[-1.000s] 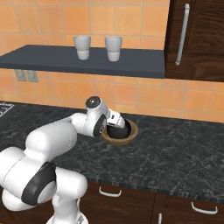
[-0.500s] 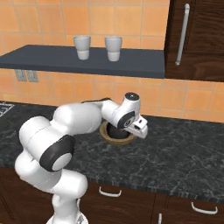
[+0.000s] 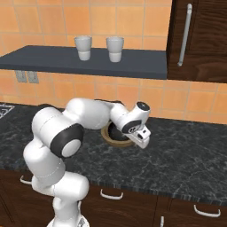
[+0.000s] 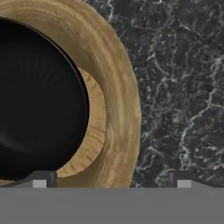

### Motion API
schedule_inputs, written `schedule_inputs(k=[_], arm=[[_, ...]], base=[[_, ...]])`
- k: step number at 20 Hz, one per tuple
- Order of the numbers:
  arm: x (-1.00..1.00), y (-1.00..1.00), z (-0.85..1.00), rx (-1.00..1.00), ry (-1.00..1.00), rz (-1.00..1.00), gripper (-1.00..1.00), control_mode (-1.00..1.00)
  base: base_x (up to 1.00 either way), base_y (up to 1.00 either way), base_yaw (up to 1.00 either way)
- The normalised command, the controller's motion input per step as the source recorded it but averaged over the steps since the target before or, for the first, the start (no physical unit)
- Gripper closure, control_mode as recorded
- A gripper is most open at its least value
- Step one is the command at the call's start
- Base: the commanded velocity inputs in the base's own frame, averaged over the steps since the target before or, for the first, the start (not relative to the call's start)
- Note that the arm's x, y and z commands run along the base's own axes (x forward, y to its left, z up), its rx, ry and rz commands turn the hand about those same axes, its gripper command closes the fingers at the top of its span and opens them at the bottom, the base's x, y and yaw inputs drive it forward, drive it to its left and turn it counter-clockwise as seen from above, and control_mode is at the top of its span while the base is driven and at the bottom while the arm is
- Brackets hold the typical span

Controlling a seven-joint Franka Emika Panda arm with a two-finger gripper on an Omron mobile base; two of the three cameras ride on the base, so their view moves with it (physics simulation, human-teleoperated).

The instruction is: Pick up the bowls on the counter and stack them on top of one another in the open cabinet. Place the smaller bowl on top of the larger bowl.

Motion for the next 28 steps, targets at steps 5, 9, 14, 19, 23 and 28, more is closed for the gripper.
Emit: schedule_inputs(k=[5, 9, 14, 19, 23, 28], arm=[[0.05, 0.31, -0.27, 0.02, 0.00, -0.03, -1.00, -1.00], [0.04, 0.14, -0.27, 0.00, -0.01, -0.03, 1.00, -1.00], [-0.04, 0.00, 0.05, 0.01, -0.03, 0.00, 1.00, -1.00], [-0.46, 0.05, 0.76, 0.06, -0.22, 0.00, 1.00, -1.00], [-0.98, 0.46, 1.00, 0.02, -0.34, 0.00, 1.00, -1.00], [-0.94, 0.98, 1.00, 0.00, -0.32, 0.00, 1.00, -1.00]], base=[[0.00, 0.00, 0.00], [0.00, 0.00, 0.00], [0.00, 0.00, 0.00], [0.00, 0.00, 0.00], [0.00, 0.00, 0.00], [0.00, 0.00, 0.00]])
